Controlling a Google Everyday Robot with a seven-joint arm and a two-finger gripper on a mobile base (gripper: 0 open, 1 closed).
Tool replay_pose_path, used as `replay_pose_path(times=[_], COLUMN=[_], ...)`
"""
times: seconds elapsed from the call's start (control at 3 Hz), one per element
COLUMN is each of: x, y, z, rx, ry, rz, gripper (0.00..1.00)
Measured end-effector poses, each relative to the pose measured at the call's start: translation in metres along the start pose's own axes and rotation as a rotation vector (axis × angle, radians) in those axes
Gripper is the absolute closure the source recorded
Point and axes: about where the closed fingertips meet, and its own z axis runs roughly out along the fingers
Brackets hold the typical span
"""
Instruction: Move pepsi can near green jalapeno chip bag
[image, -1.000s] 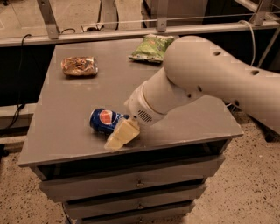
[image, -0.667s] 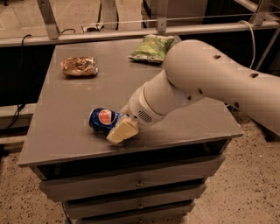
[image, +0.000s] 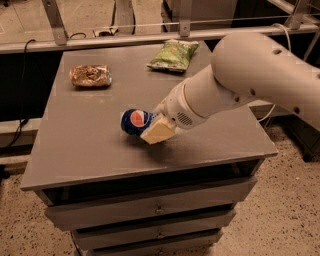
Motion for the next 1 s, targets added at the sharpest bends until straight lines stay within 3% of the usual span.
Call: replay_pose_path(times=[0.33,0.67,1.0], x=[0.003,0.003,0.009], y=[-0.056,-0.056,-0.076], z=[-0.055,-0.055,-0.060], rx=[0.136,0.136,0.180], ry=[0.004,0.004,-0.016], rz=[-0.061,-0.061,-0.067], gripper=[1.00,1.00,1.00])
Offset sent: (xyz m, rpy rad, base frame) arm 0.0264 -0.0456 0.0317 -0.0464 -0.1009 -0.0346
